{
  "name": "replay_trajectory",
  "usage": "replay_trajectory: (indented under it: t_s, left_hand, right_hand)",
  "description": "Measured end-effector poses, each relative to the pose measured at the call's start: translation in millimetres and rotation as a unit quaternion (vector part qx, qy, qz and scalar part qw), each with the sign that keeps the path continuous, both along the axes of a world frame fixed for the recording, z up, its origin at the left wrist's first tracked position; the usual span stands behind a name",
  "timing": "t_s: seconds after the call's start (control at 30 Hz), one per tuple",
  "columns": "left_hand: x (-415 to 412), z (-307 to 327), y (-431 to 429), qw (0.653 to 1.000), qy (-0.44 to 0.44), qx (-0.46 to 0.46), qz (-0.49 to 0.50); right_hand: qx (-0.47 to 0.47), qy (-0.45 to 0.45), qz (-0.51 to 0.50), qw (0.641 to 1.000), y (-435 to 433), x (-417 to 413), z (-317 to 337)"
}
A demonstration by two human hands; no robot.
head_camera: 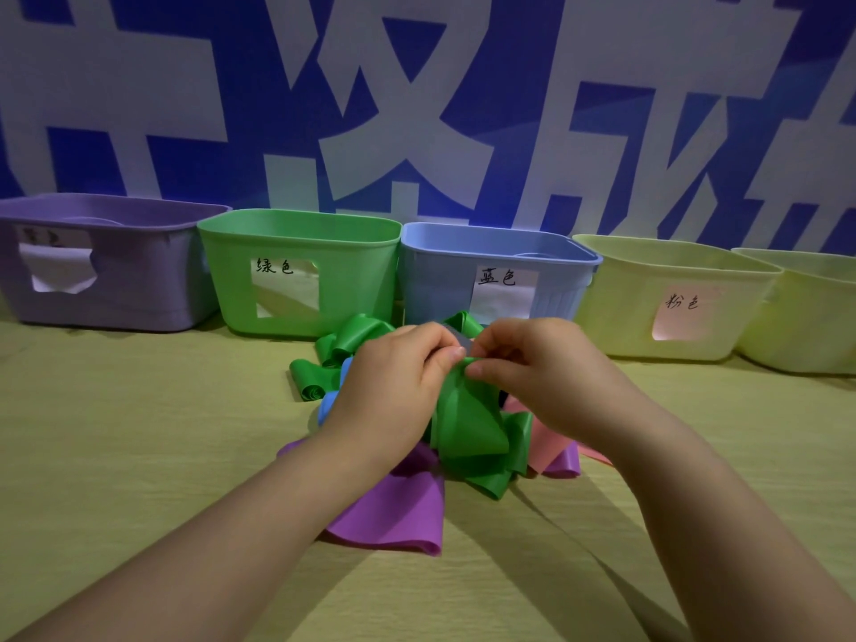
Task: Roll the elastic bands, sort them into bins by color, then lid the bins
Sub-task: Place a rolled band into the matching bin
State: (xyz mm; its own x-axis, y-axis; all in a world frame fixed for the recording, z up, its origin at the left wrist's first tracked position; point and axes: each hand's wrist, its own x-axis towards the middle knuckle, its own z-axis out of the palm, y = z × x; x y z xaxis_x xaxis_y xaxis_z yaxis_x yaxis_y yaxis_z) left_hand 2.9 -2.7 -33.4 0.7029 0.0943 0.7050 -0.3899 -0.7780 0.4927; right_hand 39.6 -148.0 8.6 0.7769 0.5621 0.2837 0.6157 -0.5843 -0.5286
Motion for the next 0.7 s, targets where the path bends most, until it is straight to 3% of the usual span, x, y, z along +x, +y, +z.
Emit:
replay_trajectory:
  t_s: [0.23,0.4,0.7]
  left_hand:
    - [-3.8,1.9,-4.3,0.996,0.045,-0.059,-0.050]
    - [-3.8,2.4,-4.7,0.984,0.035,-0.159,-0.073]
    - [-3.9,3.0,-1.9,0.987,0.054,-0.142,-0.049]
  right_hand:
    - [-0.059,-0.054,-0.001,0.997,-3.3,-0.2,4.1]
    - [-0.085,-0.058,0.002,0.995,-4.9,1.6,5.3]
    - [-0.057,0.004,0.015,0.998,-6.0,0.1,6.1]
